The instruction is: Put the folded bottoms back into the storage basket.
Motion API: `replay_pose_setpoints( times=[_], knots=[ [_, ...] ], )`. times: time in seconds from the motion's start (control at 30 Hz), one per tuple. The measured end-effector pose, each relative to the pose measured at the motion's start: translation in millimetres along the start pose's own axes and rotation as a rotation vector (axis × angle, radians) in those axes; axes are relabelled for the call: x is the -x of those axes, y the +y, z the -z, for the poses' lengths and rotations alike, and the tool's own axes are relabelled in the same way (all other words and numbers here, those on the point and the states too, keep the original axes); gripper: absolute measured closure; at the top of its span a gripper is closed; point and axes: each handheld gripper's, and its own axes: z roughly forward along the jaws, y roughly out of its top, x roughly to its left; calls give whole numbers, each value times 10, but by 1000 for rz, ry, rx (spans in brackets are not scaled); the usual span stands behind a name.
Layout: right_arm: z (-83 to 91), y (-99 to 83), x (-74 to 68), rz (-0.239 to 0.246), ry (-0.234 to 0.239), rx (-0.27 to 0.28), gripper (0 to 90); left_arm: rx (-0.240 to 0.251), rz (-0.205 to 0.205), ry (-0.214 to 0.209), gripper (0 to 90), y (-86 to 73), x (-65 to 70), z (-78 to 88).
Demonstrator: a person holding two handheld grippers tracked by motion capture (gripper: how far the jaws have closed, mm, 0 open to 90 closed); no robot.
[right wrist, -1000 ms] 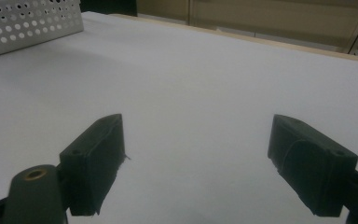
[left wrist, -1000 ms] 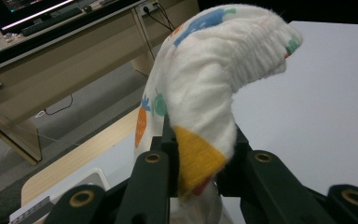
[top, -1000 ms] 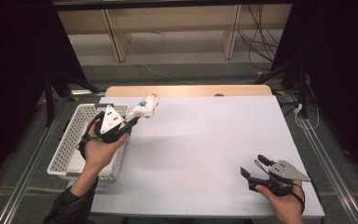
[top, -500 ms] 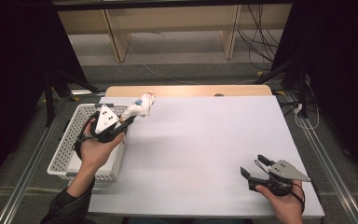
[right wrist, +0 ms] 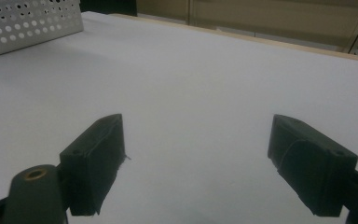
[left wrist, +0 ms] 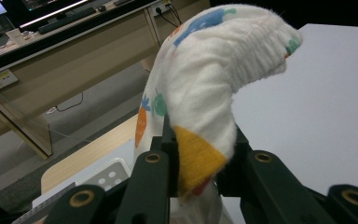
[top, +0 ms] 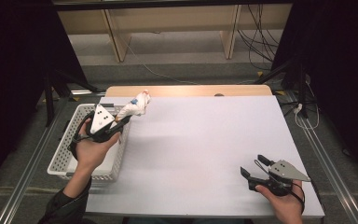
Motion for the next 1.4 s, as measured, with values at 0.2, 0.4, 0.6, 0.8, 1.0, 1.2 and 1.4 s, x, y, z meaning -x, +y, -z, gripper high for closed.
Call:
replay_pose_setpoints(
  times=[0.2,0.4,0.6,0.8,1.0,1.2,1.4],
  knots=[
    [4,1,1,-2,-2,-6,194,-5,1,8,765,-23,-32,28],
    [2,0,1,-2,-2,-3,194,-8,5,16,765,-47,-66,57],
    [1,-1,1,-2,-1,-1,194,-11,11,25,765,-78,-98,75],
    [4,0,1,-1,-4,-6,194,-15,15,32,765,-103,-128,99],
    [1,-1,1,-1,-2,-2,194,-19,15,41,765,-123,-156,123],
    [0,-1,1,-2,-2,-1,194,-21,21,48,765,-141,-186,144],
    [-2,-2,1,-1,-3,0,195,-24,25,56,765,-160,-219,169]
  ],
)
